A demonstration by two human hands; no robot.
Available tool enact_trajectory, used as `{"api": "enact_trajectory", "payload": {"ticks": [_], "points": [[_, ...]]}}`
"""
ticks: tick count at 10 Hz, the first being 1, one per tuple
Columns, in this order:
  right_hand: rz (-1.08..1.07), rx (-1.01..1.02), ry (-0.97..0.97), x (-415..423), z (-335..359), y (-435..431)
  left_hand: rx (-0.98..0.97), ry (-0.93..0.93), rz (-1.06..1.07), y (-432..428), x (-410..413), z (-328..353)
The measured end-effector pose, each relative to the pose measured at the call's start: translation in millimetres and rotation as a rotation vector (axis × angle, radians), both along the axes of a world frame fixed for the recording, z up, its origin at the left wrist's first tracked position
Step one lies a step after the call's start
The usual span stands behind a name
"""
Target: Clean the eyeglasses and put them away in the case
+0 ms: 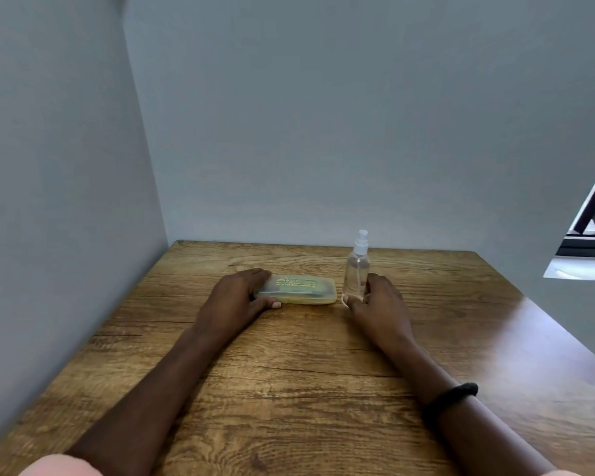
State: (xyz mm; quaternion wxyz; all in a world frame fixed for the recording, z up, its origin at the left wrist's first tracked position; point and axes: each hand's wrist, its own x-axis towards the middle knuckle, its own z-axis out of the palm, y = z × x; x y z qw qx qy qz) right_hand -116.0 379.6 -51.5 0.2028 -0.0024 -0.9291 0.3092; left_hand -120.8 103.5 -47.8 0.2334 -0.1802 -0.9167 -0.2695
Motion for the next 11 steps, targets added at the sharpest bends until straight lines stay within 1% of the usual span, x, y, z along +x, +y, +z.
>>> {"api": "enact_trajectory", "payload": {"ticks": [5,8,9,10,11], "points": [[0.009,-0.014,0.009,2,-1,-1,-0.027,-0.043,0.033,3,-2,-1],[0.058,-0.135,0.033,6,1,-1,-0.043,-0.095,0.032,3,2,3],[0.09,-0.196,0.065,14,5,-2,-0.027,-0.104,0.087,5,8,9],[0.093,-0.232,0.201,23,3,3,0.032,-0.038,0.164,7,16,10],[0.081,-0.109,0.333,33,4,7,0.05,0.082,0.235,12,27,12]]}}
